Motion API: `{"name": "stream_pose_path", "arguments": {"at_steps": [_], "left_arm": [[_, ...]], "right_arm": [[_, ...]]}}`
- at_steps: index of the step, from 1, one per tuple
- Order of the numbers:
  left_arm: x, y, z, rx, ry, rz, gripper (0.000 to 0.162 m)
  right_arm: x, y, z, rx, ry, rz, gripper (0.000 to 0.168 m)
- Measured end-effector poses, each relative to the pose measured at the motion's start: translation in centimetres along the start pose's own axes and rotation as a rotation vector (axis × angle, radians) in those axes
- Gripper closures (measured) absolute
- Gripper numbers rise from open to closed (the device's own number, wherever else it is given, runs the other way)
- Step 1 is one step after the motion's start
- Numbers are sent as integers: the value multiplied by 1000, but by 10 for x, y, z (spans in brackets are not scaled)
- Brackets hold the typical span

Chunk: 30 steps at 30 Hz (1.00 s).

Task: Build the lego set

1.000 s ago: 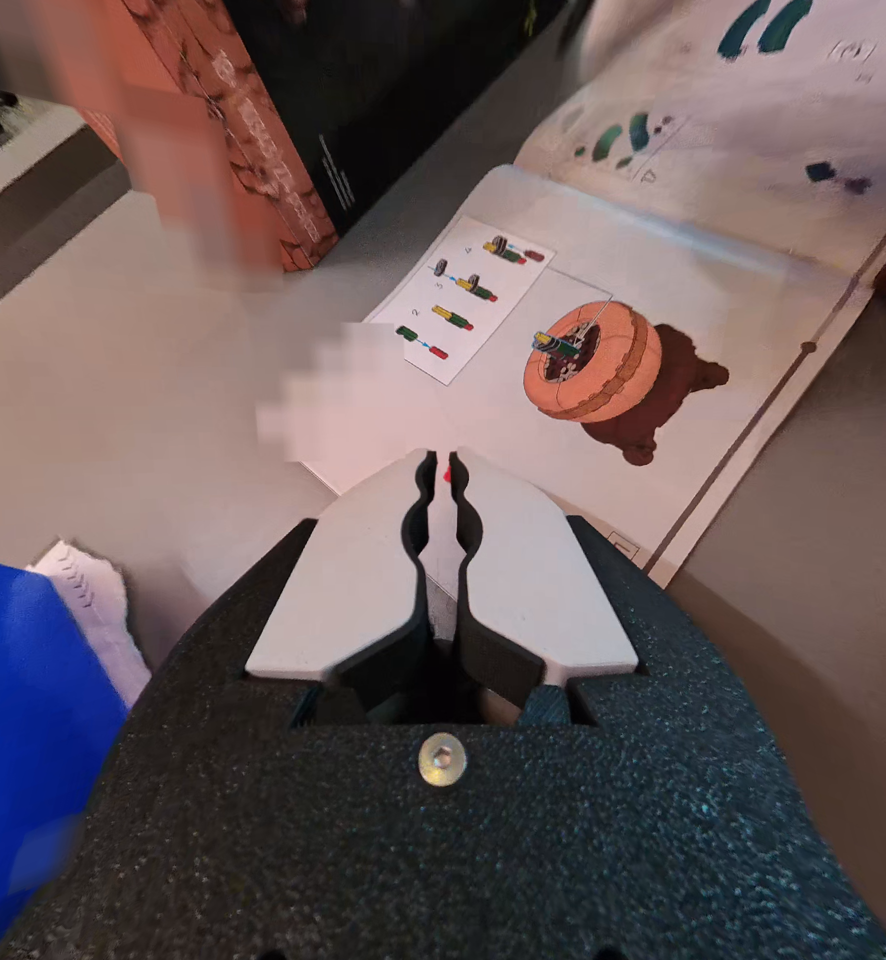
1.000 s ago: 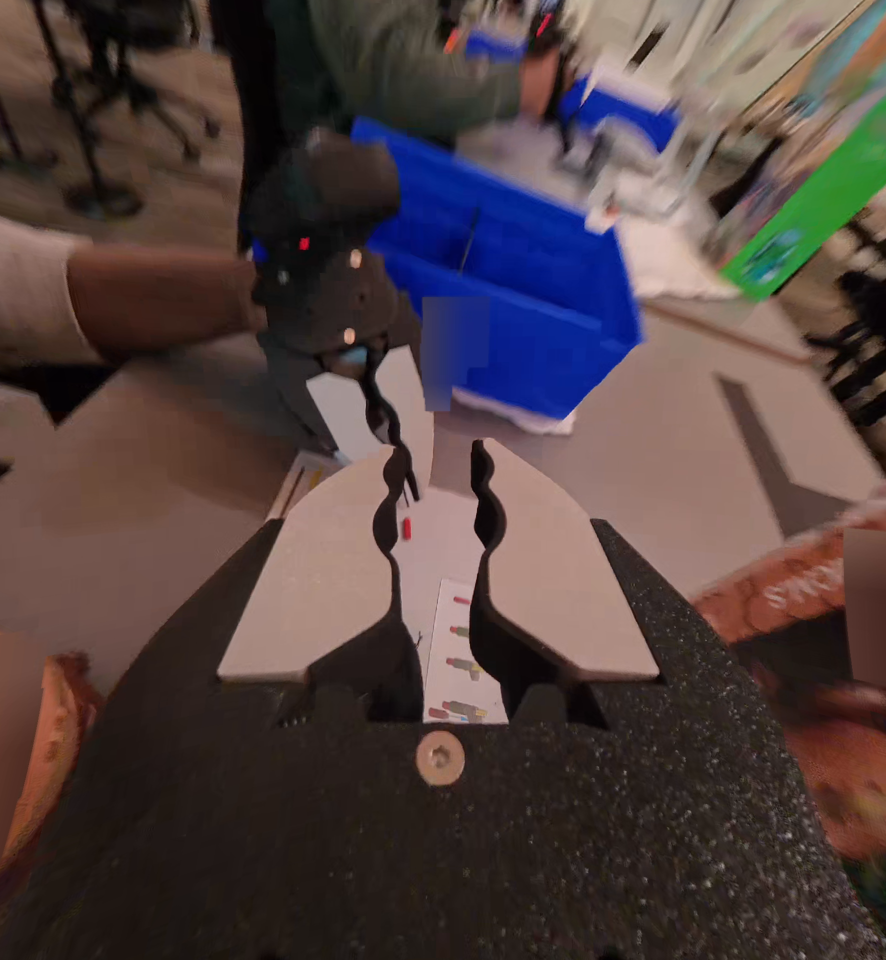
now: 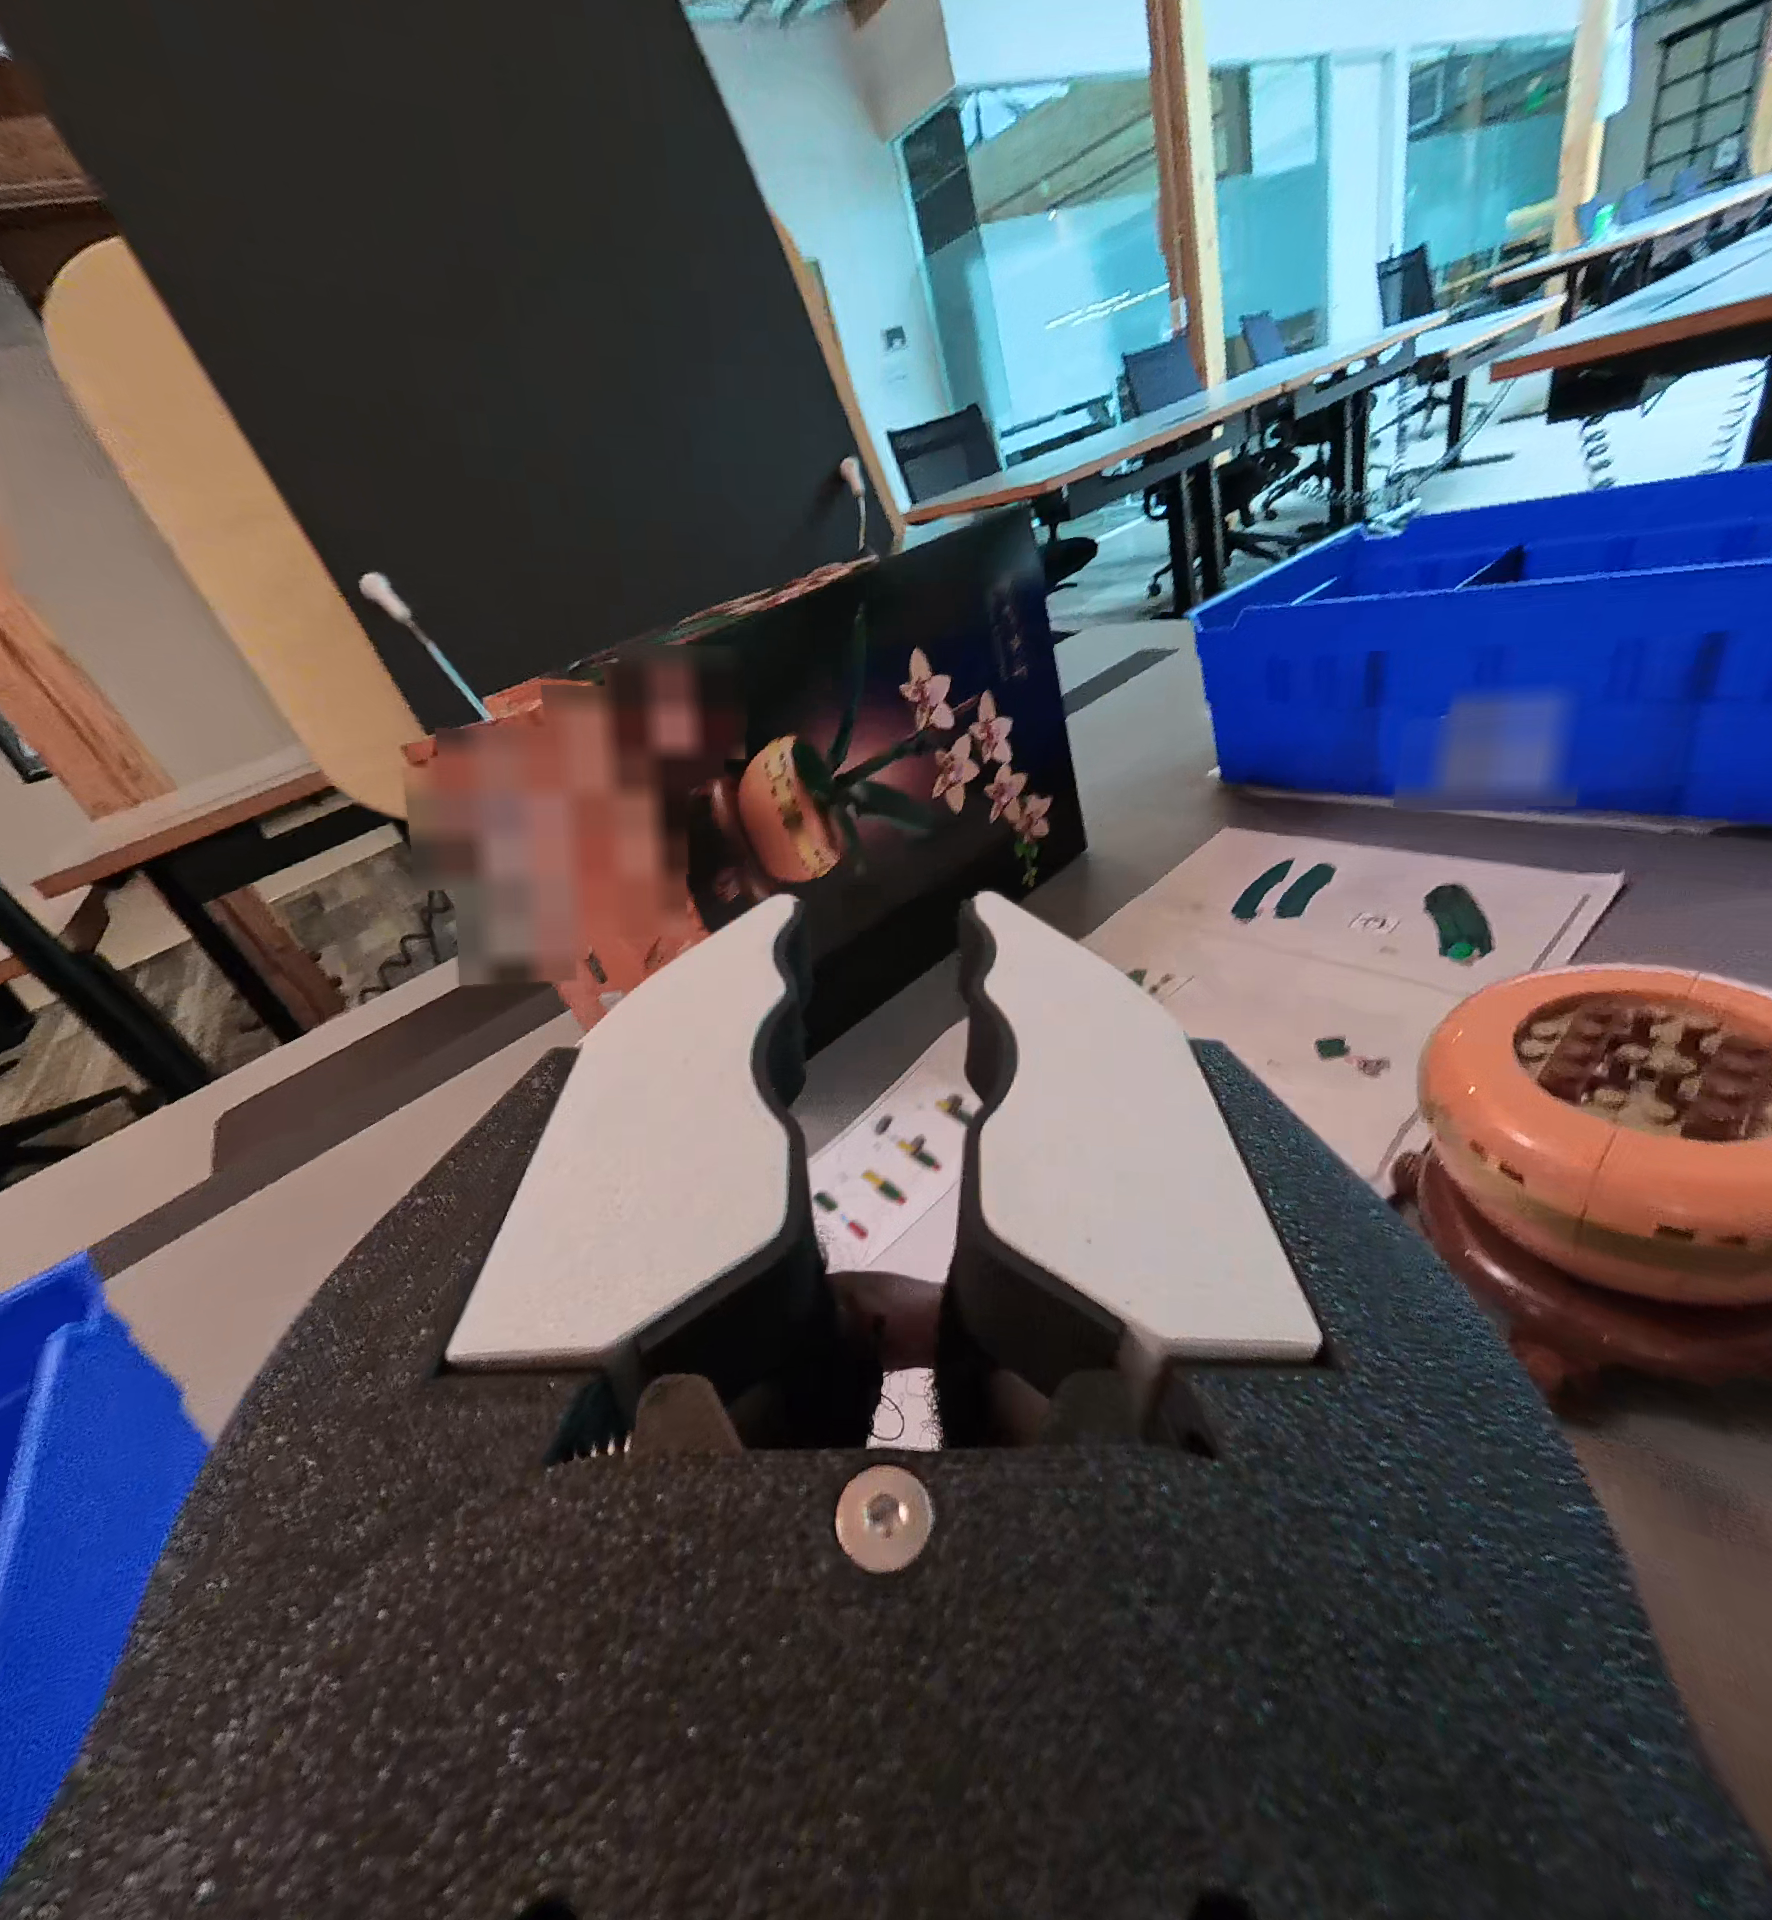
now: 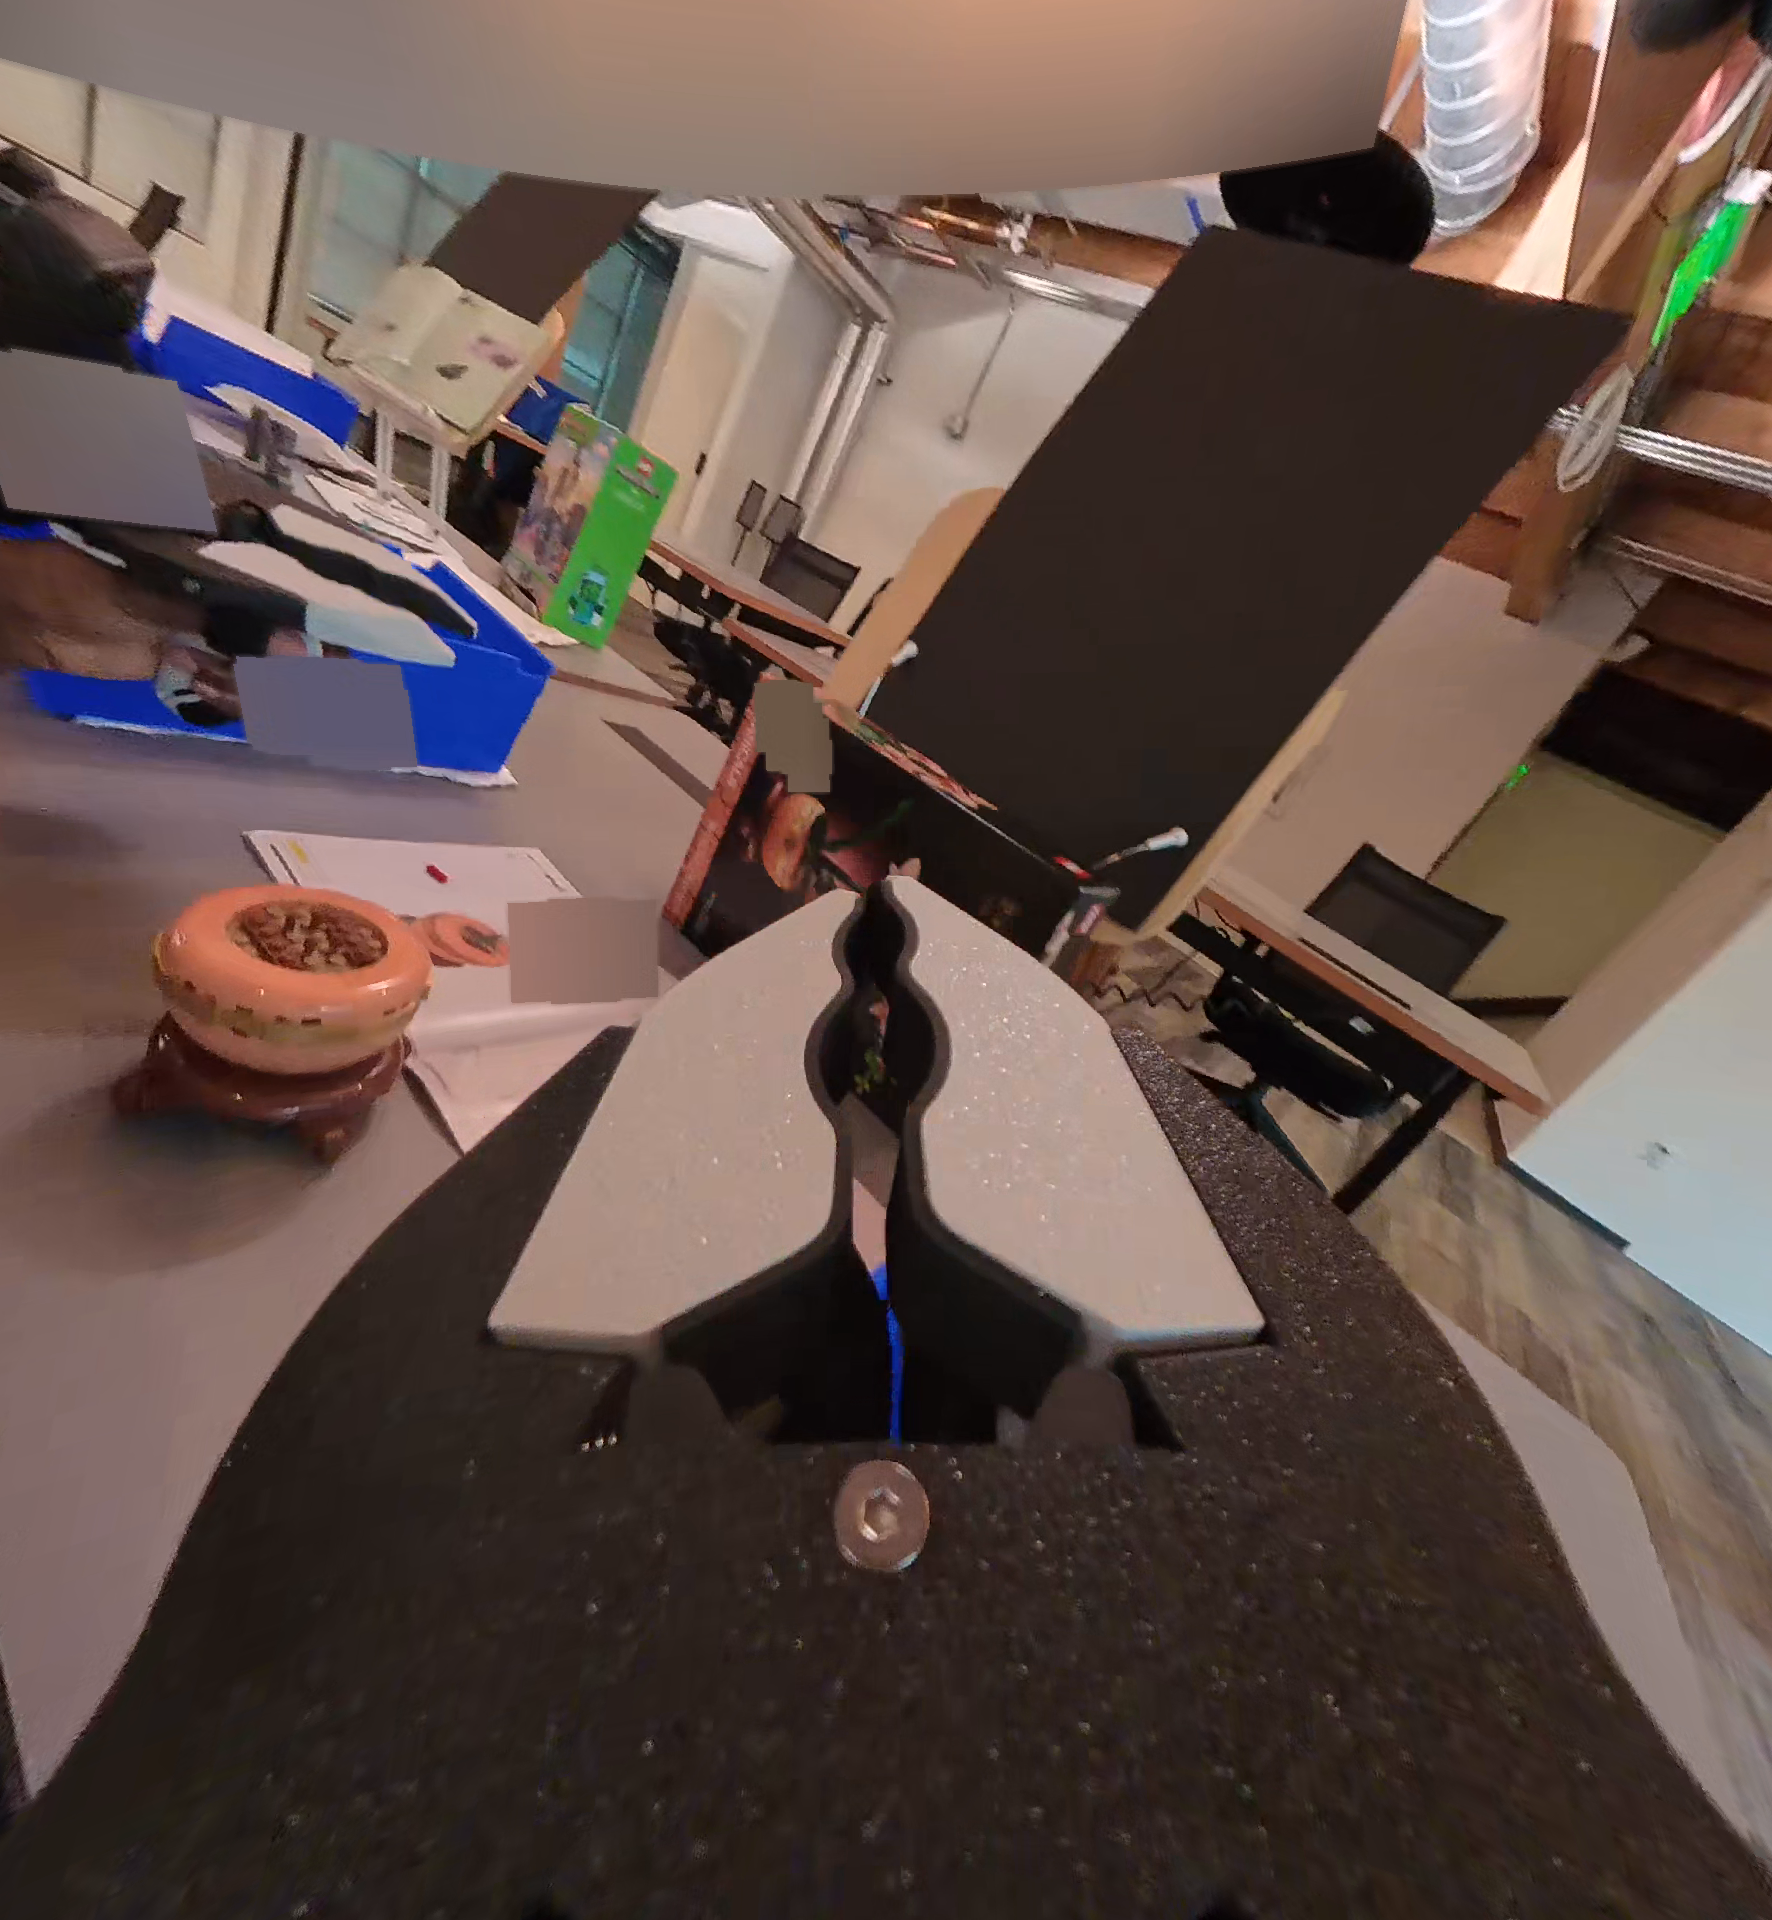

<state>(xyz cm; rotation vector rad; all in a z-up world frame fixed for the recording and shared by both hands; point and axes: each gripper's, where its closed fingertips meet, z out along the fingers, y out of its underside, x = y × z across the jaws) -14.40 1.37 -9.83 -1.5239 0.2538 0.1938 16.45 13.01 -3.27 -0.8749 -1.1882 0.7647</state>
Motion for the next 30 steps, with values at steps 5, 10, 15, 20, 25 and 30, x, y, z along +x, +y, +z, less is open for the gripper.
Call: {"name": "stream_pose_path", "arguments": {"at_steps": [5,10,15,20,25,30], "left_arm": [[11,-7,16,-2,28,36,136],[14,-8,23,-12,33,34,136],[14,-2,30,-48,29,49,136],[14,0,38,-62,38,55,136],[13,2,44,-86,54,71,136],[14,7,42,-126,99,68,132]], "right_arm": [[9,13,-27,-57,50,15,168],[25,28,-39,-73,99,43,168],[38,32,-49,-75,142,36,167],[47,38,-54,-85,173,40,161],[53,53,-57,-193,163,32,153],[51,92,-71,-520,37,44,145]]}}
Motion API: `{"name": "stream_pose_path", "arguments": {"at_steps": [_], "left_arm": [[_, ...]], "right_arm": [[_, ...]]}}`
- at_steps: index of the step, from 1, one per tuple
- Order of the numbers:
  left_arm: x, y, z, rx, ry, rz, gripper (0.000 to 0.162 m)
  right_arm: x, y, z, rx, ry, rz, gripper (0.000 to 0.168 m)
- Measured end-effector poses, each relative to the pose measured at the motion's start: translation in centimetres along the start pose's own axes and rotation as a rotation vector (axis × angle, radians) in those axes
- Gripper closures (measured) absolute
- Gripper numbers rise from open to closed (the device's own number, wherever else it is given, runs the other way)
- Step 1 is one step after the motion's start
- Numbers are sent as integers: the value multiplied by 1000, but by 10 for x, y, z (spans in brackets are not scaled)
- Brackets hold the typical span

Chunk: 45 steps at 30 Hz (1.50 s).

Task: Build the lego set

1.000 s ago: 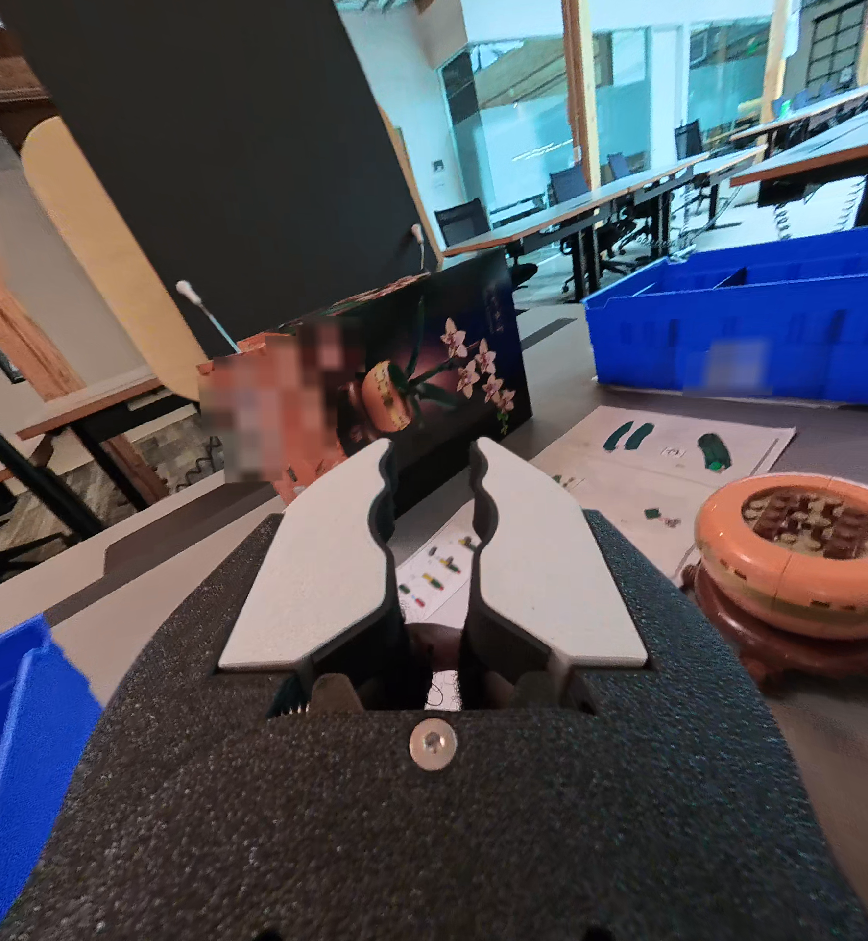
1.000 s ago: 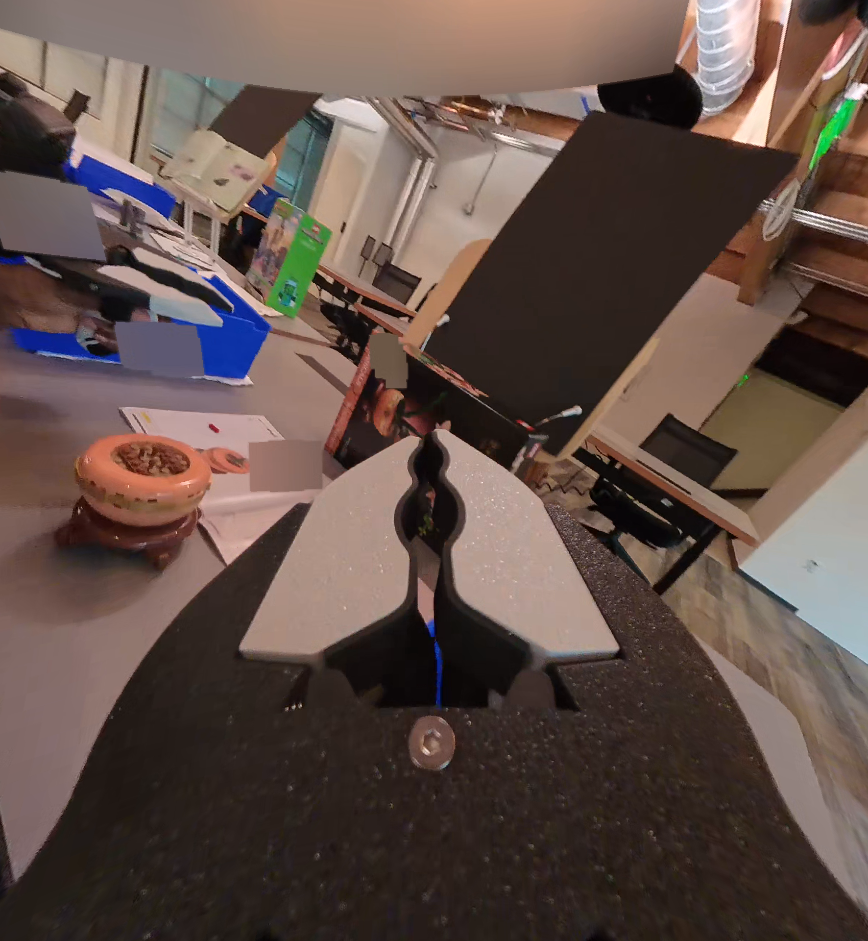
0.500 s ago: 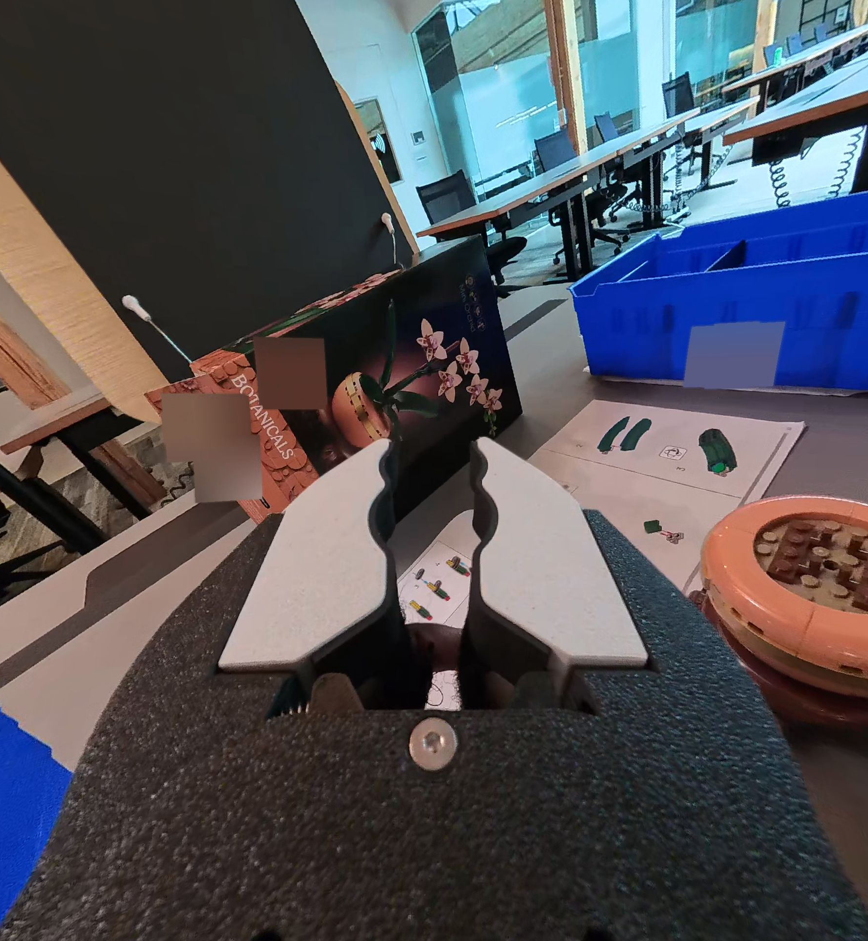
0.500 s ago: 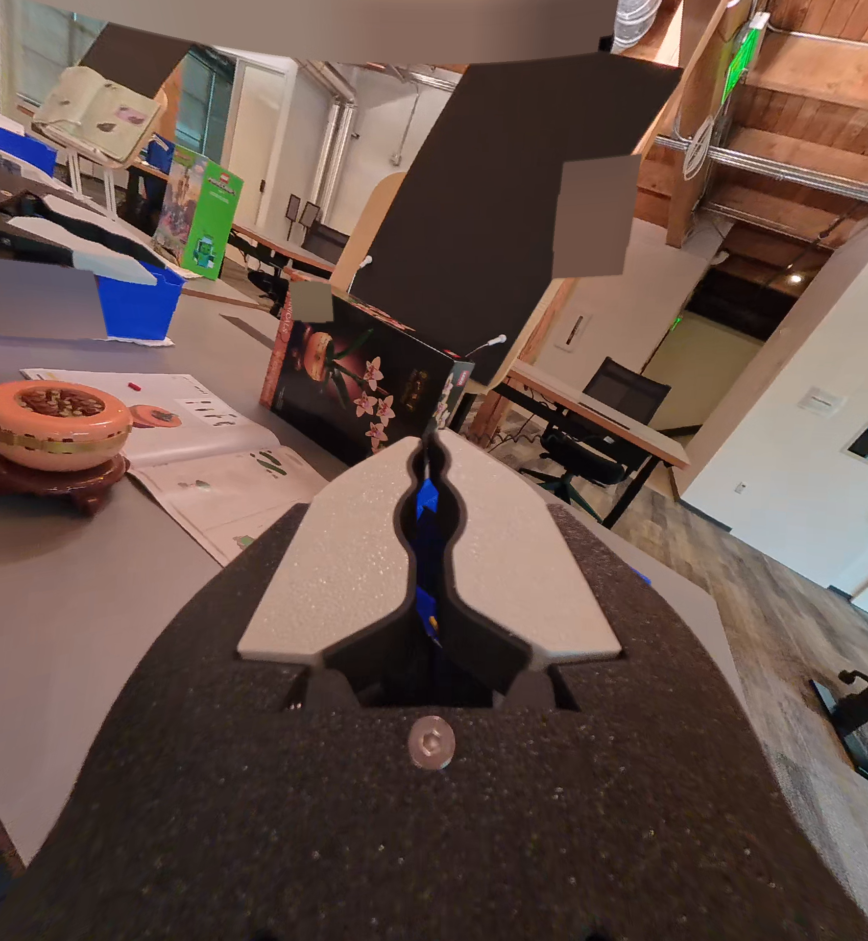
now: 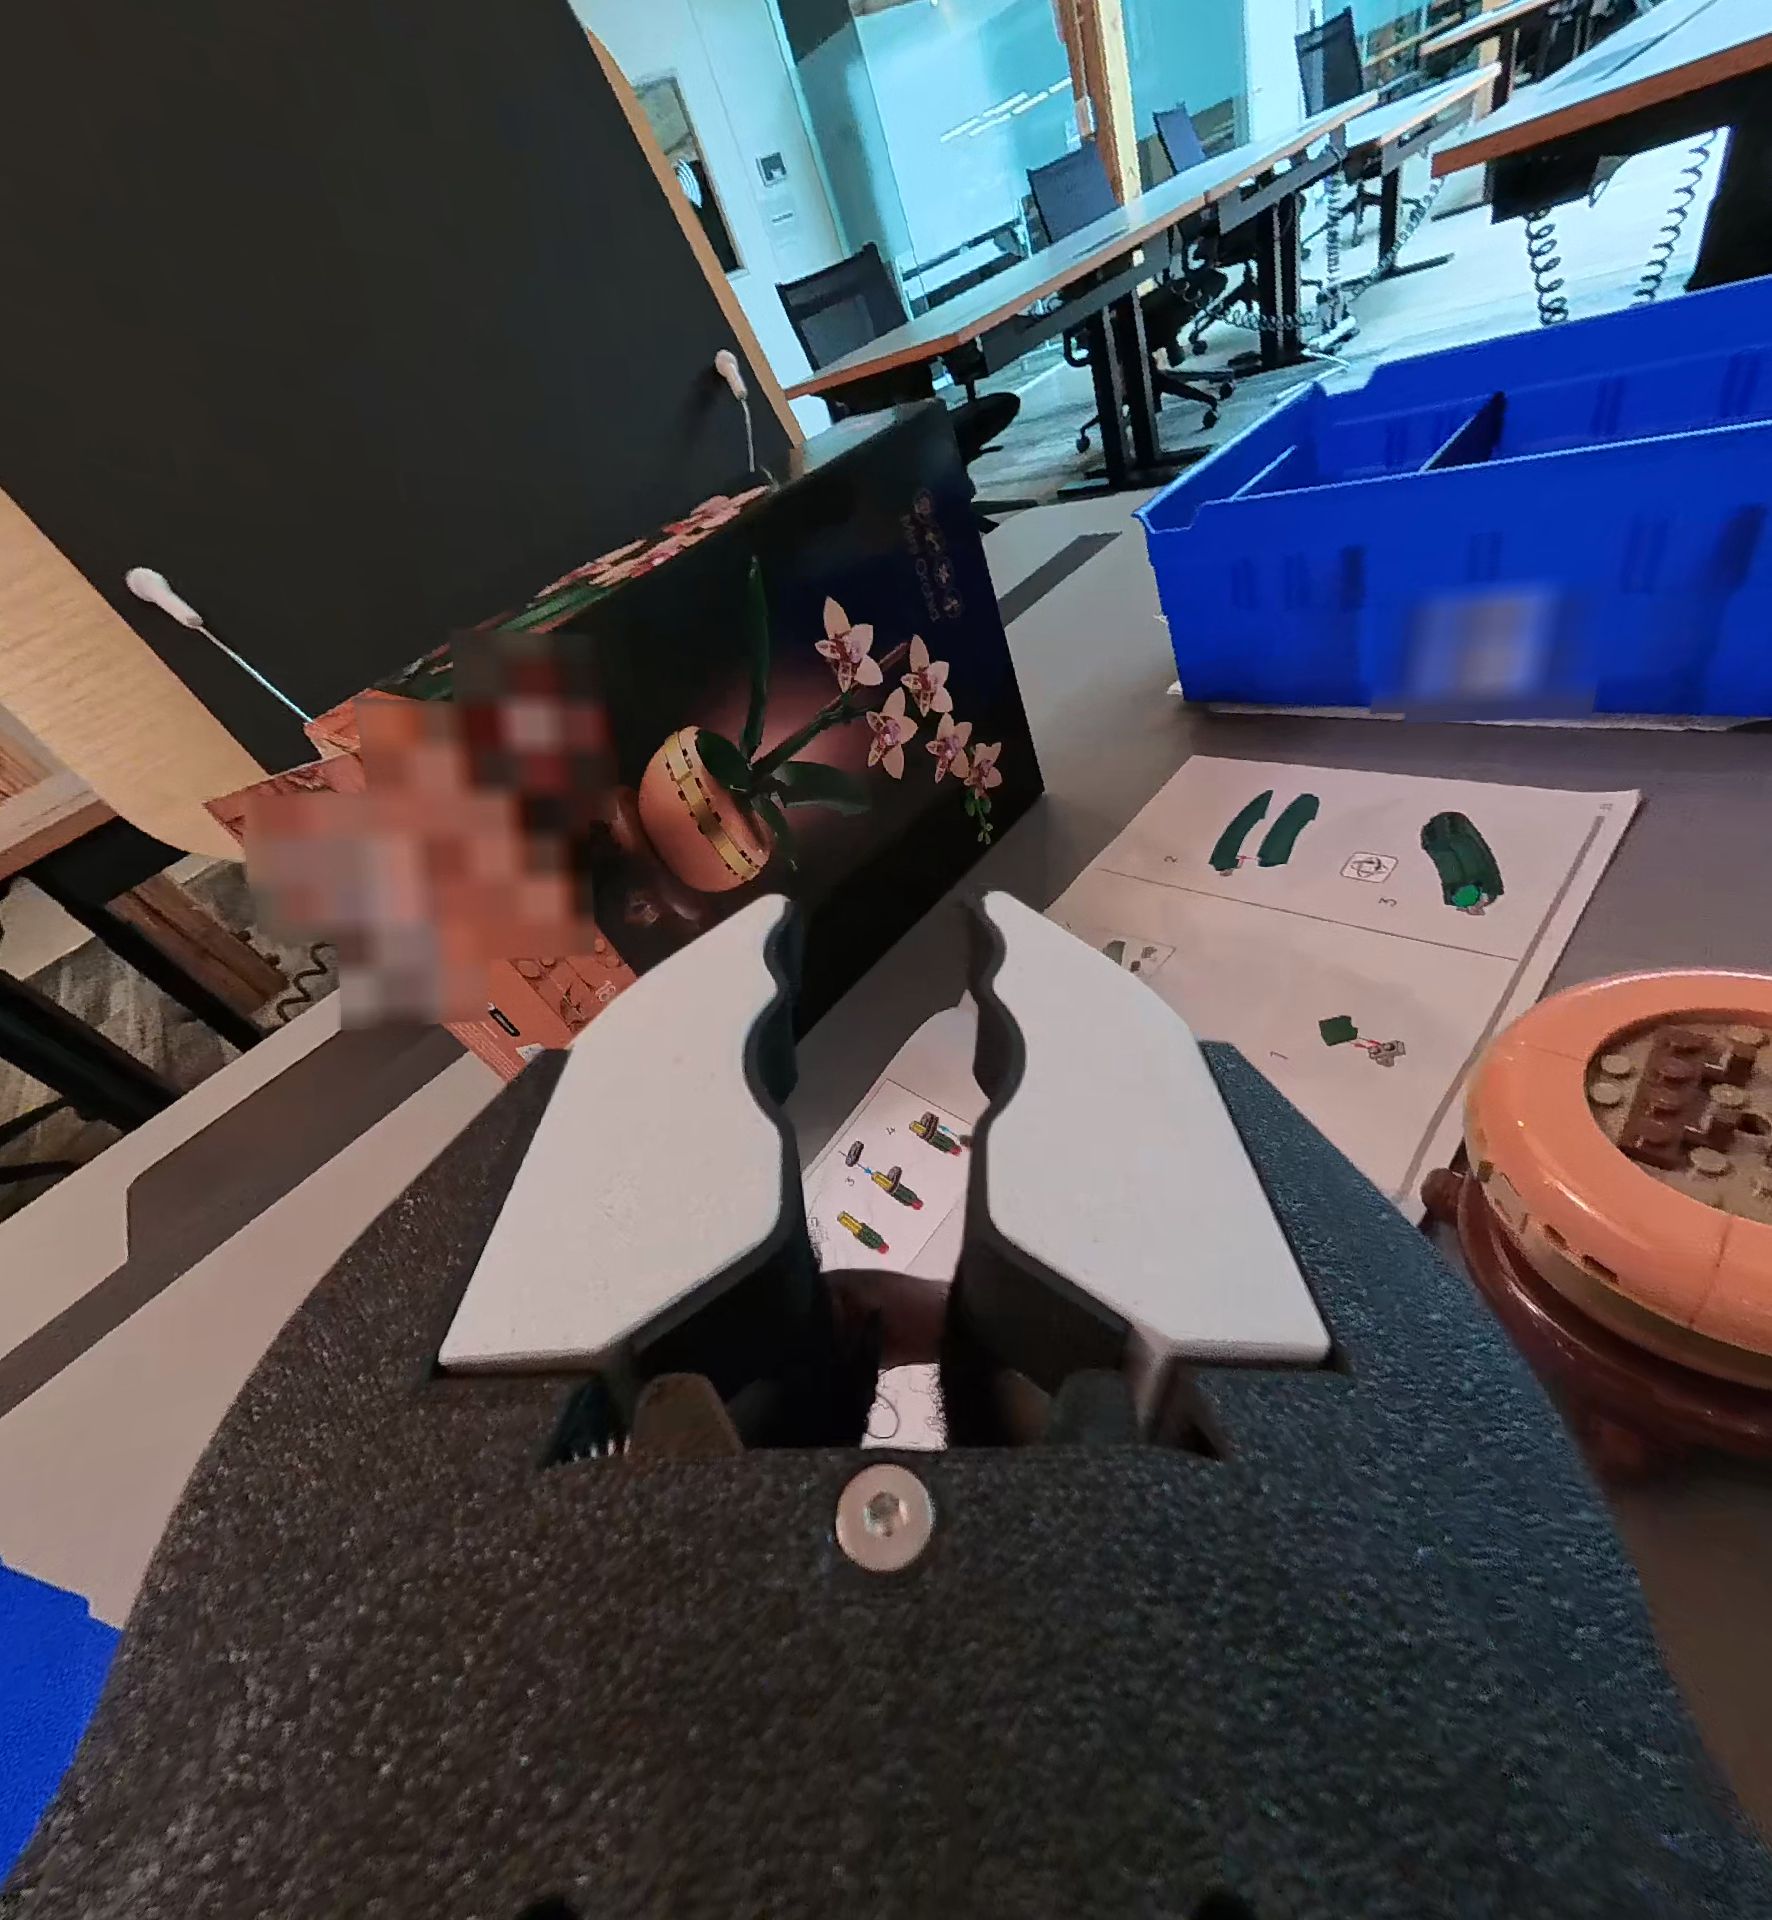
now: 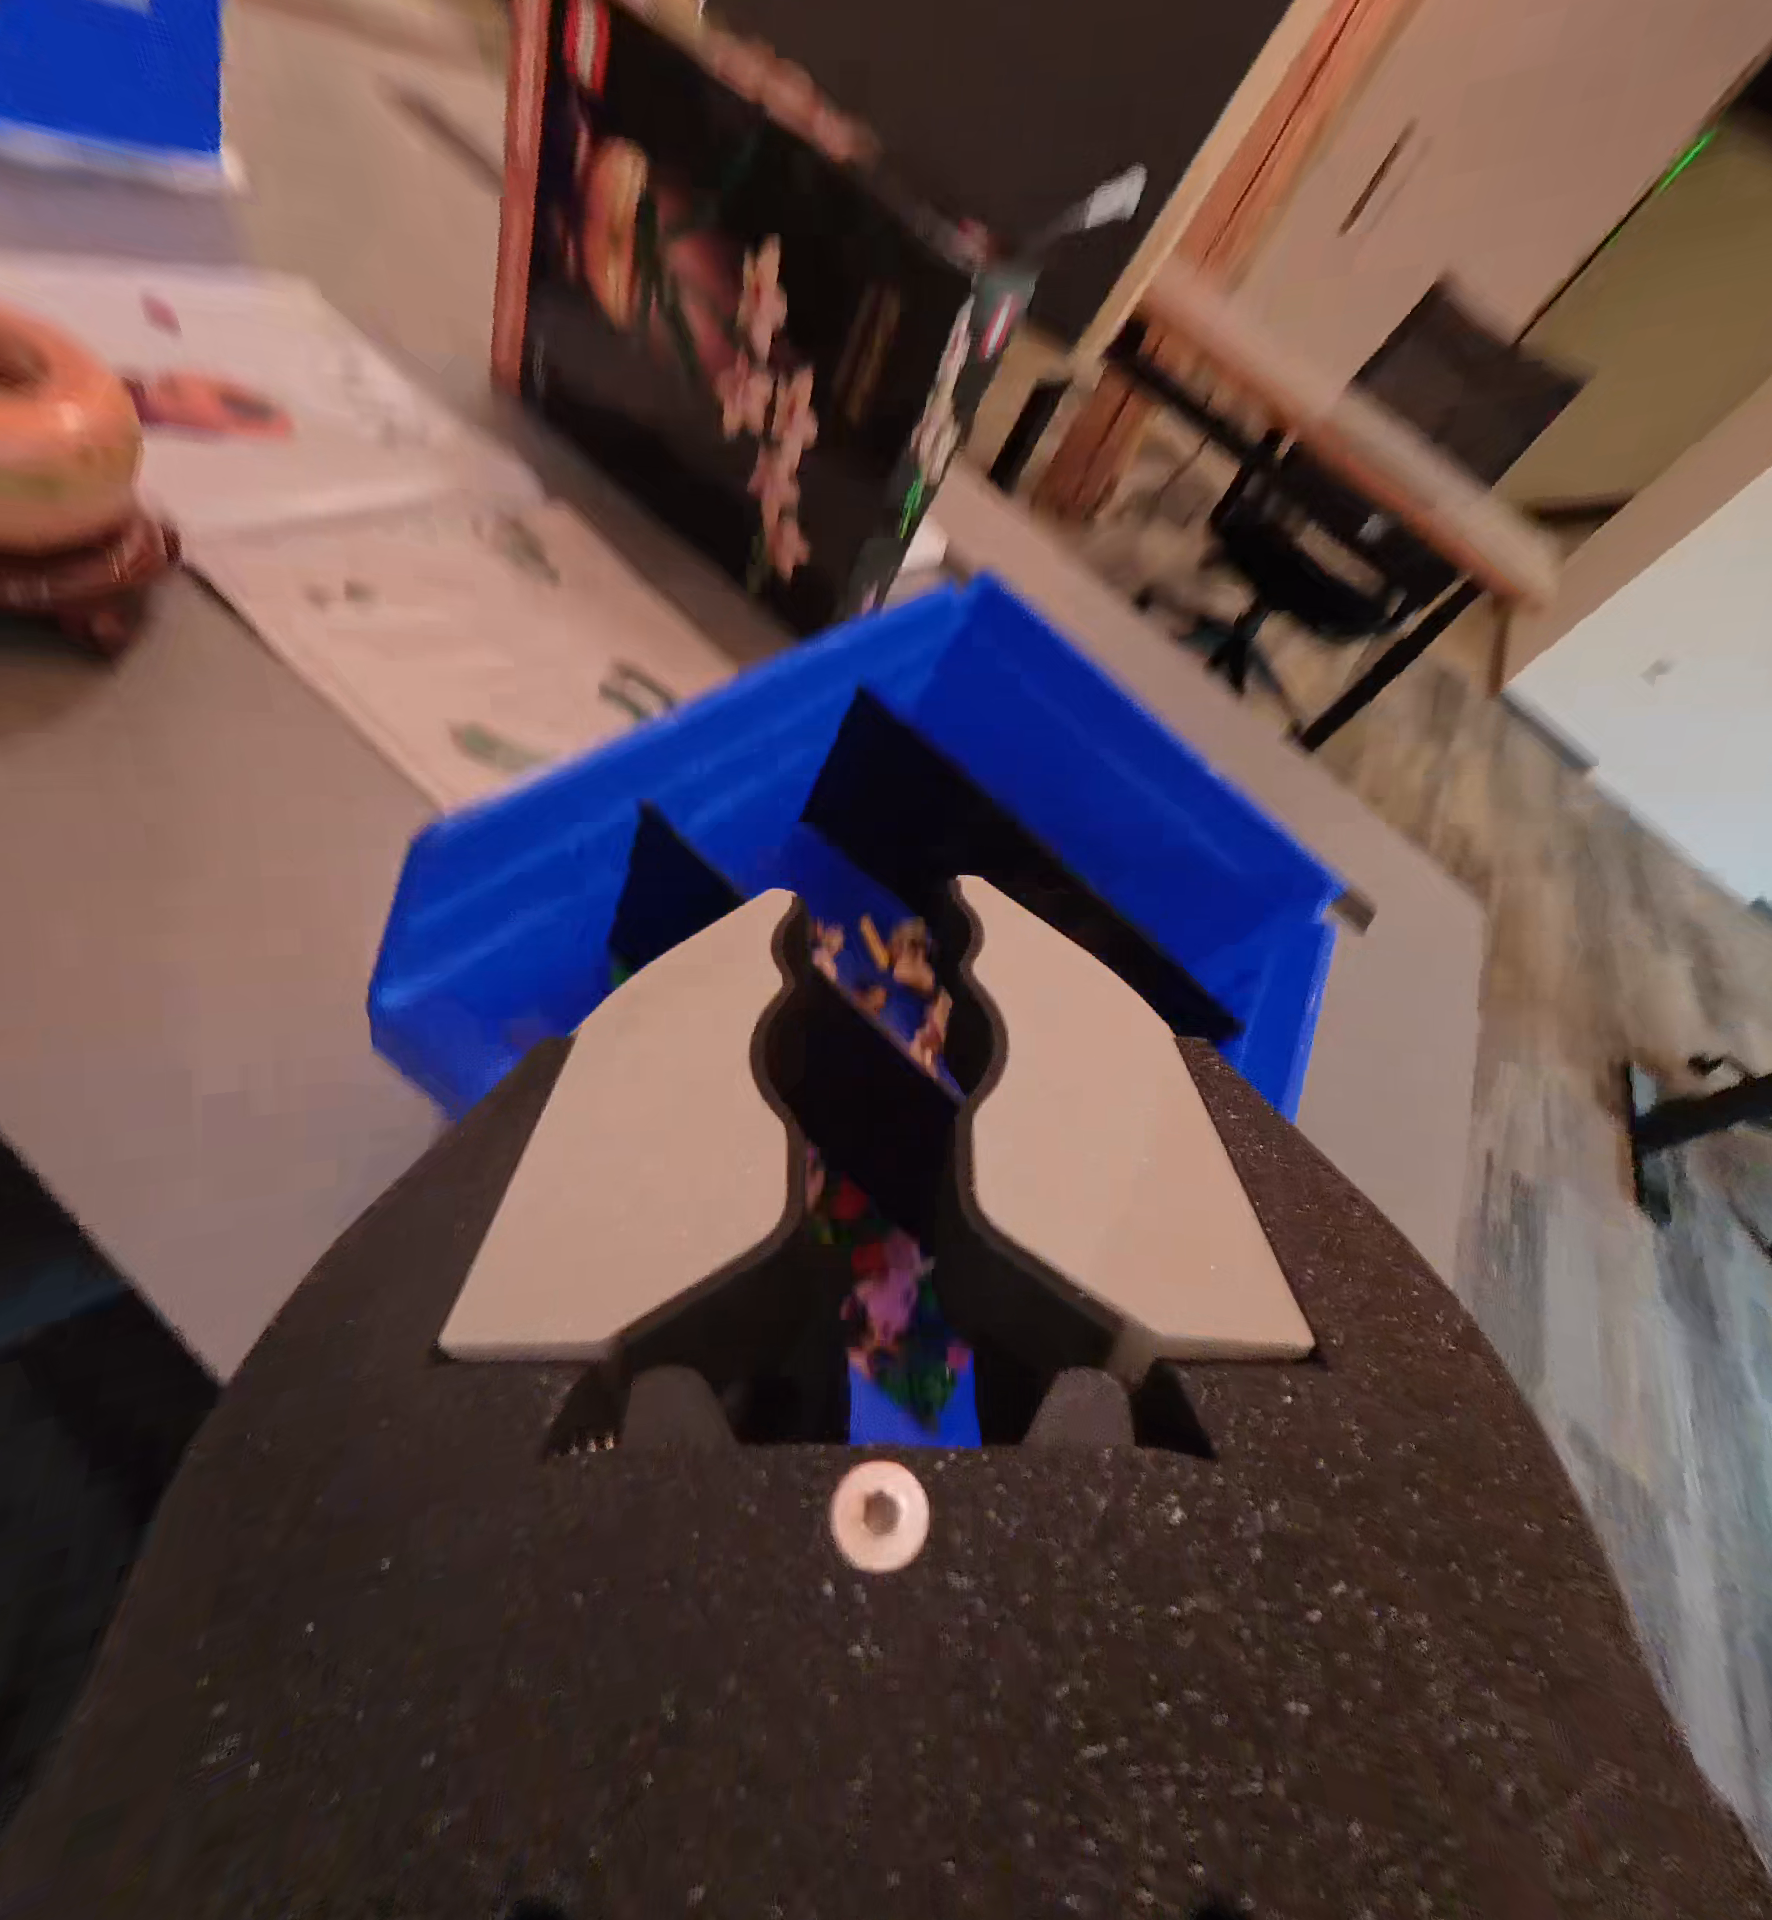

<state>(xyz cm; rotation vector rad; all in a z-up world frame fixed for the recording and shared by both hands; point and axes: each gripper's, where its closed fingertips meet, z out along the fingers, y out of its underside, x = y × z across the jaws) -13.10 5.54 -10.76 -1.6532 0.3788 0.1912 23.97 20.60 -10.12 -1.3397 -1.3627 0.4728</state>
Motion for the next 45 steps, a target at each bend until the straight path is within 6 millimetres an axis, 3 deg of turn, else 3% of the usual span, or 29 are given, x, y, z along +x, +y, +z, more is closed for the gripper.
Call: {"name": "stream_pose_path", "arguments": {"at_steps": [4,10,16,24,27,29,31,33,36,39,45], "left_arm": [[-2,5,1,-19,5,-1,131],[-5,10,-7,-37,13,-7,128],[-14,10,-26,-25,31,-43,124],[-17,13,-29,25,37,-106,124],[-17,12,-23,31,50,-103,124],[-16,10,-18,31,60,-95,125],[-16,10,-13,25,69,-87,125],[-16,10,-8,18,72,-83,125],[-13,8,-4,7,71,-72,125],[-13,8,-6,-10,57,-53,125],[-23,15,-17,-25,16,-78,126]], "right_arm": [[5,39,7,-301,-63,59,146],[-14,61,21,-464,-138,161,133],[-23,94,20,-656,-146,264,137],[-18,93,18,-712,-164,252,140],[-22,68,17,-607,-249,171,141],[-13,43,21,-511,-278,90,146],[1,20,35,-417,-307,22,155],[10,13,58,-392,-356,-43,157],[14,32,99,-490,-422,-86,156],[-1,60,131,-592,-508,-70,153],[-6,96,154,-716,-497,-162,153]]}}
